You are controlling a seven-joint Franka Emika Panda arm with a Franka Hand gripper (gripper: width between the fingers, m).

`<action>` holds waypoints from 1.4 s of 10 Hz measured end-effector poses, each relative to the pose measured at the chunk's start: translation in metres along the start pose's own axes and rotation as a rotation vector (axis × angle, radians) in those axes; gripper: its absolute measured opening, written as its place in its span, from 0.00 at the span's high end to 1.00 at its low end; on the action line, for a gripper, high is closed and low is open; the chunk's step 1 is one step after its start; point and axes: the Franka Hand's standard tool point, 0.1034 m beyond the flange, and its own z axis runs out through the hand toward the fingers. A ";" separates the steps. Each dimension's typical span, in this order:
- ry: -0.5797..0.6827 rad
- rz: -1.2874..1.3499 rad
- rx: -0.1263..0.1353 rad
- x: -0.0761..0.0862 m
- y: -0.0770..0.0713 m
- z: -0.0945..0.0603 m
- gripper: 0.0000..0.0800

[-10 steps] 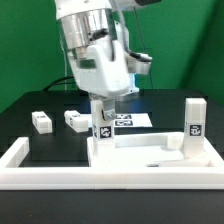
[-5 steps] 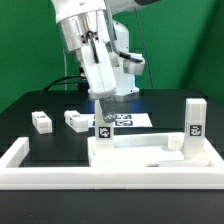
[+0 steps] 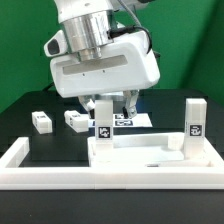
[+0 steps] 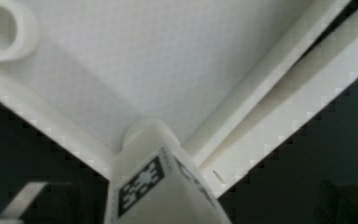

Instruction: Assemble desk

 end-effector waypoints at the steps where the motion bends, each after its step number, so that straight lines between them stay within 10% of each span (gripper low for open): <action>1: 0.000 -0.079 -0.003 0.000 0.000 0.000 0.19; 4: 0.017 -0.590 -0.086 0.023 0.026 -0.011 0.19; 7: 0.020 -0.531 -0.083 0.022 0.024 -0.009 0.20; 9: 0.024 -0.425 -0.081 0.021 0.023 -0.009 0.64; 14: 0.046 0.095 -0.047 0.020 0.017 -0.008 0.64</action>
Offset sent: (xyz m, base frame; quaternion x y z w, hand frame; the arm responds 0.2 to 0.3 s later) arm 0.0126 -0.0490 0.0045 -0.0748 -0.0098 -0.3802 0.9218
